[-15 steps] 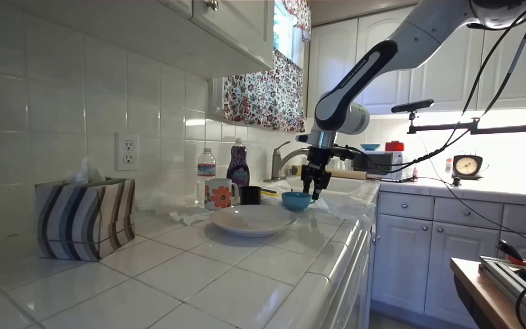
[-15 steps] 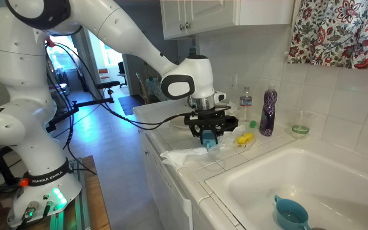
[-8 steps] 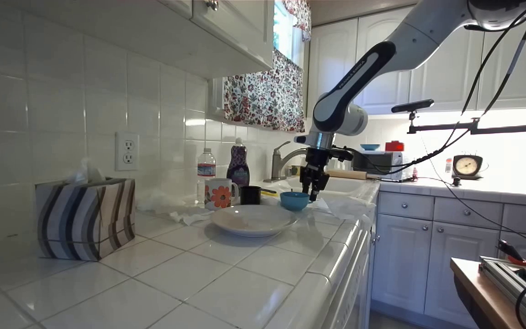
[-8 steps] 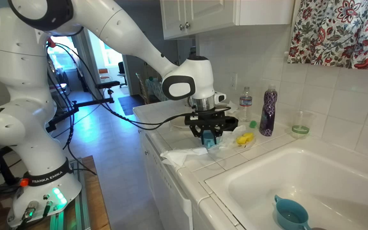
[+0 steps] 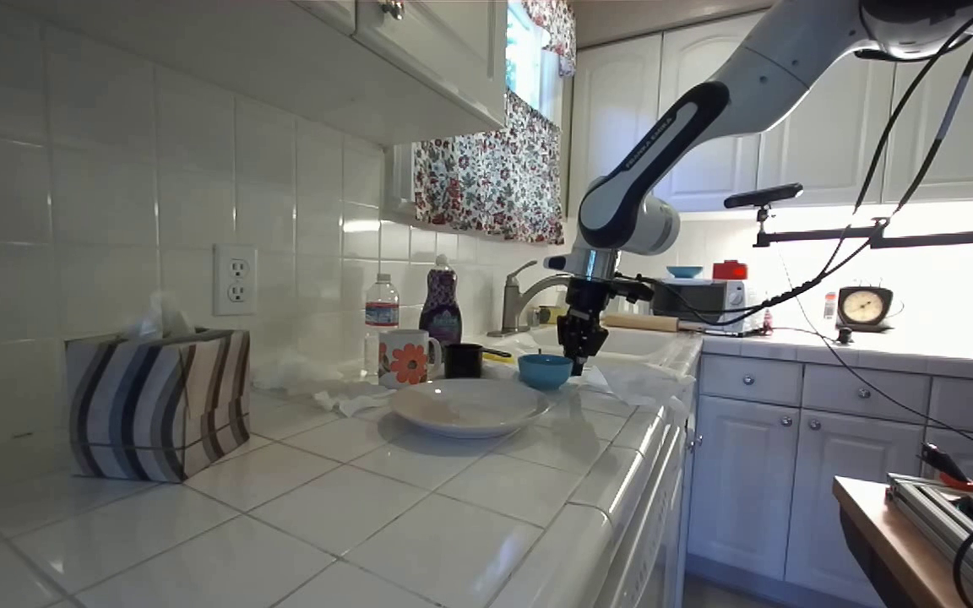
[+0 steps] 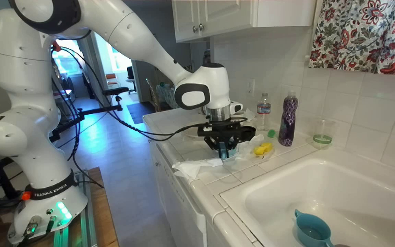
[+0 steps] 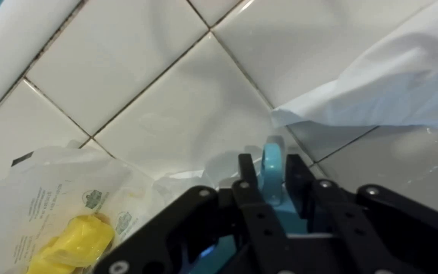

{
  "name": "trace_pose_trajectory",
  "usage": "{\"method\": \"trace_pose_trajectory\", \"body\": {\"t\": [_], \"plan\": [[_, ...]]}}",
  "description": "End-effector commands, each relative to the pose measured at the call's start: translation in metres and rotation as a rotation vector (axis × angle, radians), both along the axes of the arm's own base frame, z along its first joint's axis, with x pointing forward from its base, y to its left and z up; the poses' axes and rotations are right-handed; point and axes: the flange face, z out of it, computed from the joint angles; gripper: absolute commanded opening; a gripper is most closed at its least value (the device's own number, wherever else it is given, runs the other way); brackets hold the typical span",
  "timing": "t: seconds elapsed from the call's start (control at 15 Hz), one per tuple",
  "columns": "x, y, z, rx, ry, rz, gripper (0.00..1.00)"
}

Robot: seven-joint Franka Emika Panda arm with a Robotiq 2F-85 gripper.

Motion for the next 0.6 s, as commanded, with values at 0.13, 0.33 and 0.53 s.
{"method": "trace_pose_trajectory", "body": {"t": [0.13,0.33,0.53], "plan": [[0.0044,-0.0027,-0.0021,0.002,0.003,-0.032,0.01],[0.0038,-0.0040,-0.0012,-0.010,0.004,-0.040,0.03],[0.0023,-0.0058,0.0018,-0.023,0.015,-0.046,0.03]]}}
